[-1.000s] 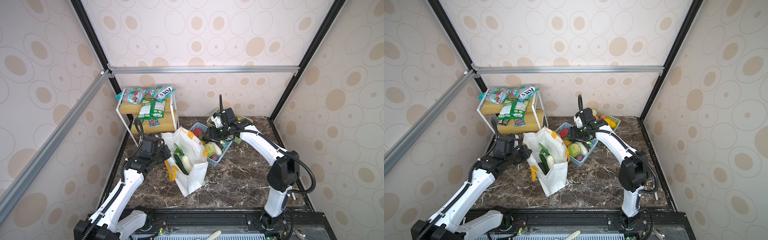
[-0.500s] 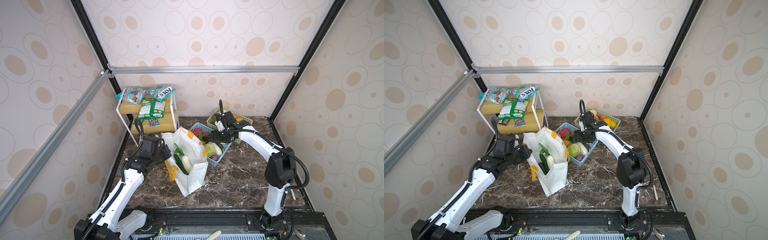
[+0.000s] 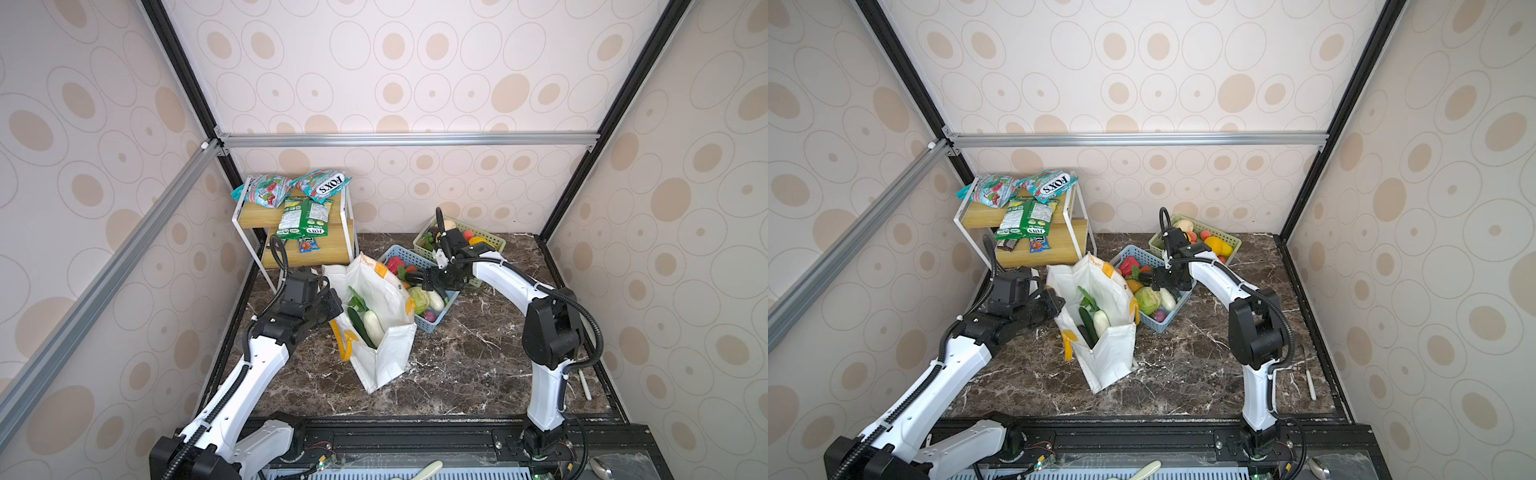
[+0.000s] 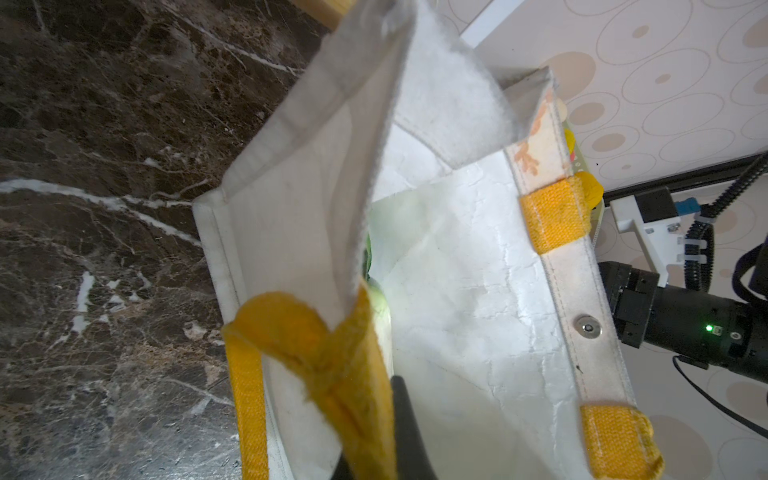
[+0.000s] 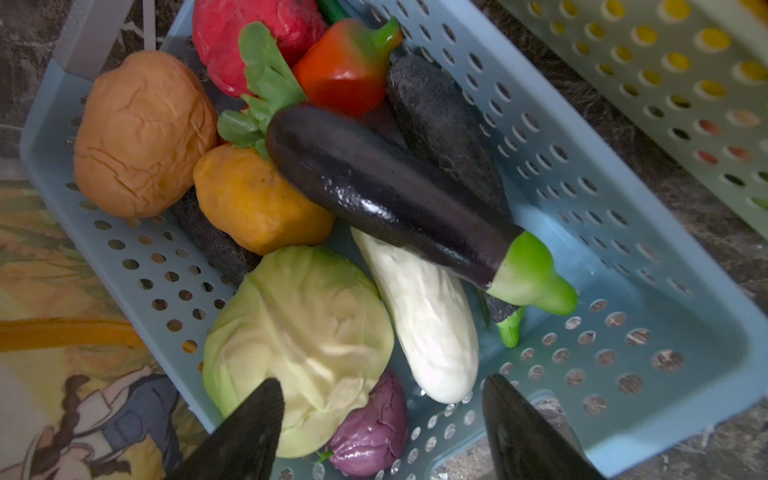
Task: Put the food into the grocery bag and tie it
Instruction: 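Lower the right gripper onto the green cabbage and close it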
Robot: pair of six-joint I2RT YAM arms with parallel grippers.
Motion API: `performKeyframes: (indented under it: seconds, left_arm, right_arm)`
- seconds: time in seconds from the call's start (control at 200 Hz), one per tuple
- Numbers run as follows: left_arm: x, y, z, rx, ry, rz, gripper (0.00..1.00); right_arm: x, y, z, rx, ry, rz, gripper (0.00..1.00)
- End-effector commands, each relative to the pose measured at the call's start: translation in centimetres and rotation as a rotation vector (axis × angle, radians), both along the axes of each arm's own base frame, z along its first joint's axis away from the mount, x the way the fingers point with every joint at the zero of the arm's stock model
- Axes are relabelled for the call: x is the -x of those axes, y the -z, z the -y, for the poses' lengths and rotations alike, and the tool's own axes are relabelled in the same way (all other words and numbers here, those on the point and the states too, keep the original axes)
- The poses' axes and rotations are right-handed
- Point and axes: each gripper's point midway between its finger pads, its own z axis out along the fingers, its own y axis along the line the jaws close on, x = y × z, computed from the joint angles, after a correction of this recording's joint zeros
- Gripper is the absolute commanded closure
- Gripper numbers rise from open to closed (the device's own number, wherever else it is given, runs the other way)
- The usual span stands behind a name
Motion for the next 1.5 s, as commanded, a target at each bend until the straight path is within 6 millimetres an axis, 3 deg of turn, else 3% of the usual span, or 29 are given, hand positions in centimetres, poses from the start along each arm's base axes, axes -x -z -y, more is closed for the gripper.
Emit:
performKeyframes:
  seconds: [0.0, 0.08, 0.19, 0.54, 0.805, 1.496]
  left_arm:
    - [-0.8, -1.8, 0.3, 0.016, 0.004, 0.061, 1.00]
    - [-0.7, -1.8, 0.3, 0.013, 0.006, 0.059, 1.00]
    - [-0.7, -1.8, 0.3, 0.011, 0.006, 0.061, 1.00]
    - [-0.9, -2.1, 0.4, 0.015, 0.012, 0.069, 1.00]
    - [-1.0, -2.3, 0.5, 0.015, 0.011, 0.073, 1.00]
    - [-1.1, -2.1, 0.5, 0.012, 0.014, 0.067, 1.00]
  right_arm:
    - [0.9, 0.4, -0.5, -0.042, -0.016, -0.034, 0.19]
    - [1.1, 0.4, -1.1, -0.083, -0.022, -0.033, 0.18]
    - [1.3, 0.8, -1.4, -0.108, -0.022, -0.049, 0.08]
    - [1.3, 0.3, -2.4, -0.185, -0.016, -0.038, 0.07]
    - [1.4, 0.1, -3.5, -0.255, -0.010, -0.046, 0.00]
    - [2.0, 3.2, -4.9, -0.224, -0.019, -0.108, 0.00]
